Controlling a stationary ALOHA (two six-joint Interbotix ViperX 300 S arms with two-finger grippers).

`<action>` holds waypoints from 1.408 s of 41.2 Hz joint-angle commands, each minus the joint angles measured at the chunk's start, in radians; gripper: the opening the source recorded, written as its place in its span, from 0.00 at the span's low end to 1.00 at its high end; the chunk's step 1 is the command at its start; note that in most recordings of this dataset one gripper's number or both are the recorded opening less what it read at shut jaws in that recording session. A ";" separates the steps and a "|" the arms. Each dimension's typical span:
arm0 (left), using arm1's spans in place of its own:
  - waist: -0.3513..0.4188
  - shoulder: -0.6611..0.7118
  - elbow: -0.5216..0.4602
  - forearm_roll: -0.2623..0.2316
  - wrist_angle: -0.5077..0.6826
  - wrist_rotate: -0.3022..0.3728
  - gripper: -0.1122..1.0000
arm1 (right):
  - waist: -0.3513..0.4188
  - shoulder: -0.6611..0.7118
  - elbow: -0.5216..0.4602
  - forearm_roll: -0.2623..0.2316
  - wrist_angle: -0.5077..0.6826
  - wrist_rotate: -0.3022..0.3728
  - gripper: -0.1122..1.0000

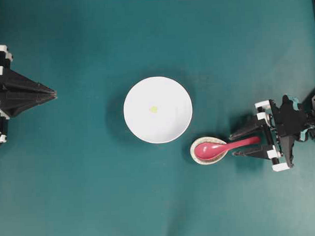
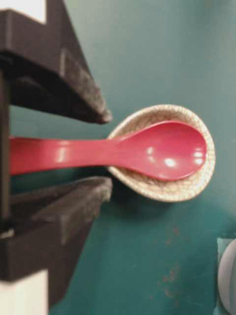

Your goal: Scoop the yellow hexagonal prism block from the bowl with a spoon using the right arm.

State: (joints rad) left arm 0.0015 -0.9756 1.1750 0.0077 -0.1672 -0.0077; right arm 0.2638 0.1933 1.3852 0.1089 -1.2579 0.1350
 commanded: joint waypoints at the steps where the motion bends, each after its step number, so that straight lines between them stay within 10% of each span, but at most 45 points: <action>1: 0.000 0.005 -0.029 0.003 -0.005 -0.002 0.18 | 0.005 -0.011 -0.005 0.003 -0.002 -0.002 0.59; 47: 0.000 -0.006 -0.029 0.003 -0.005 -0.002 0.18 | 0.003 -0.063 -0.038 0.003 0.006 -0.002 0.32; 58: 0.000 -0.012 -0.031 0.003 -0.002 -0.002 0.18 | -0.020 -0.252 -0.058 0.003 0.204 -0.006 0.32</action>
State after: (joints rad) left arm 0.0015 -0.9910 1.1735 0.0077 -0.1641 -0.0092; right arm 0.2577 0.0184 1.3453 0.1089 -1.1198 0.1319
